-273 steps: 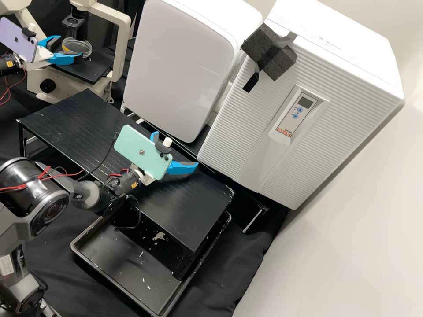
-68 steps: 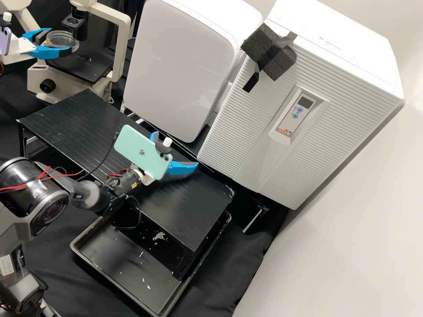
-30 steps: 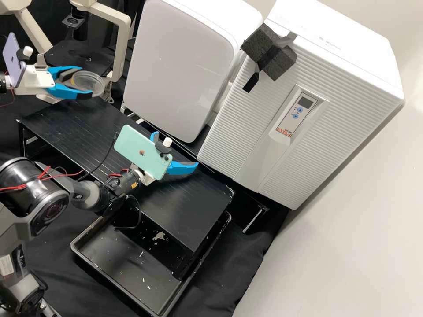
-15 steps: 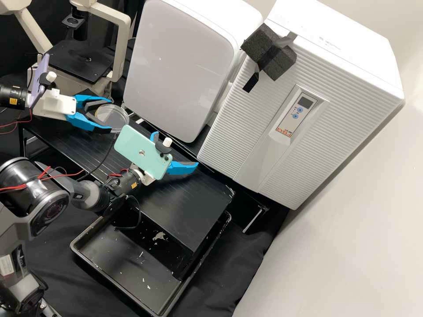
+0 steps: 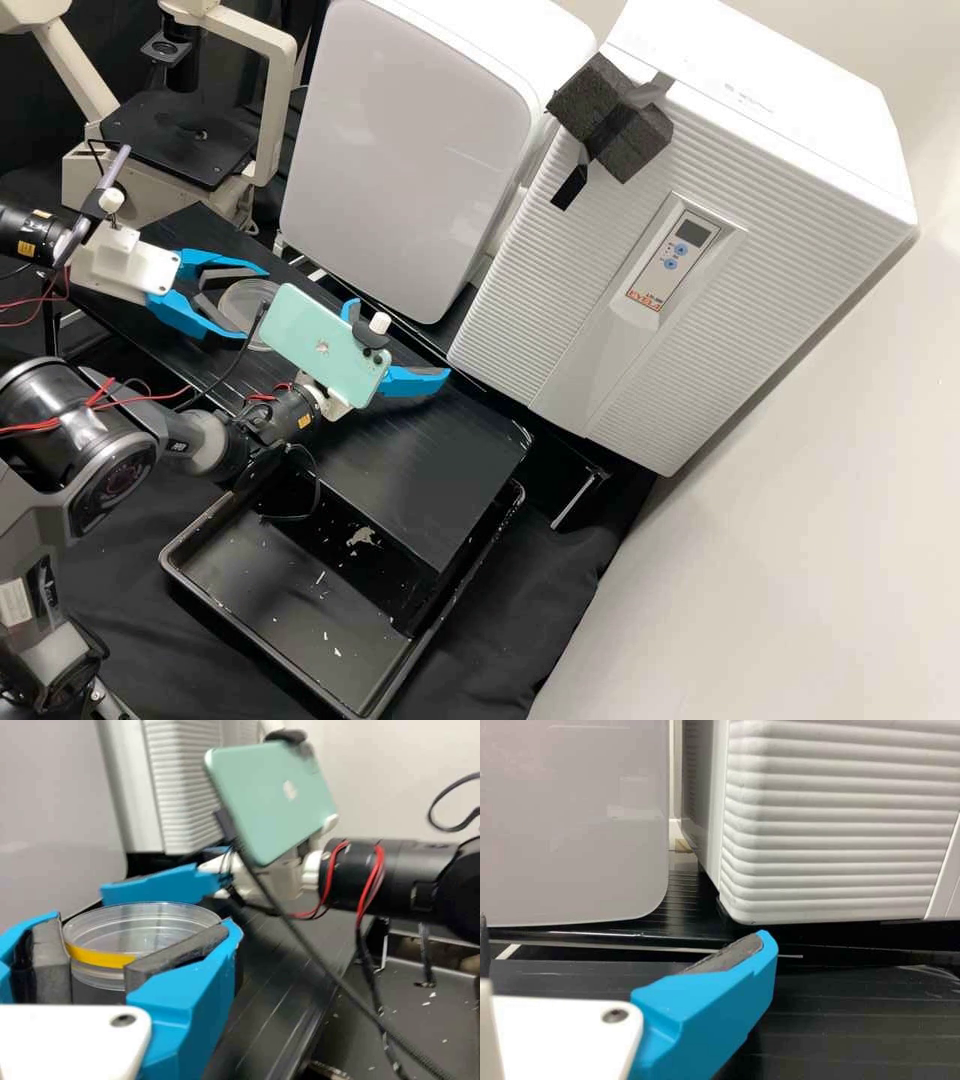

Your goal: Place the petri dish on the bench

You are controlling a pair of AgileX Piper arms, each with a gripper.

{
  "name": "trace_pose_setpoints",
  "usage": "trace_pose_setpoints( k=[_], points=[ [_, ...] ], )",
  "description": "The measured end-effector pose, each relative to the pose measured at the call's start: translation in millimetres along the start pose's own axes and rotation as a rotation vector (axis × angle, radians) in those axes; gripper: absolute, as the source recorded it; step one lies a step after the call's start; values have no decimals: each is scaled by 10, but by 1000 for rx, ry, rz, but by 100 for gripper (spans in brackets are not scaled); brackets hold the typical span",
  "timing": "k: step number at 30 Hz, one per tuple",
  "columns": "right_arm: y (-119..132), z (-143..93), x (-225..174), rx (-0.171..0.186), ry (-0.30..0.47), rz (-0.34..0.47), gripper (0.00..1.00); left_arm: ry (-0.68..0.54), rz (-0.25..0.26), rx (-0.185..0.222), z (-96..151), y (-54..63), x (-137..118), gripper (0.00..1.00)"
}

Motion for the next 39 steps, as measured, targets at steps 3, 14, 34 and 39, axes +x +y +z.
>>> trace_pose_setpoints(
  k=[3,14,34,39],
  points=[
    [0,0,0,0,0,0,100,-5,3,-6,-17,5,75,0],
    [0,0,0,0,0,0,100,26,-67,-63,-134,-189,256,0],
    [0,0,0,0,0,0,100,21,-62,-94,-135,-254,374,100],
    [0,0,0,0,0,0,100,20,-66,-95,-131,-268,381,100]
  ],
)
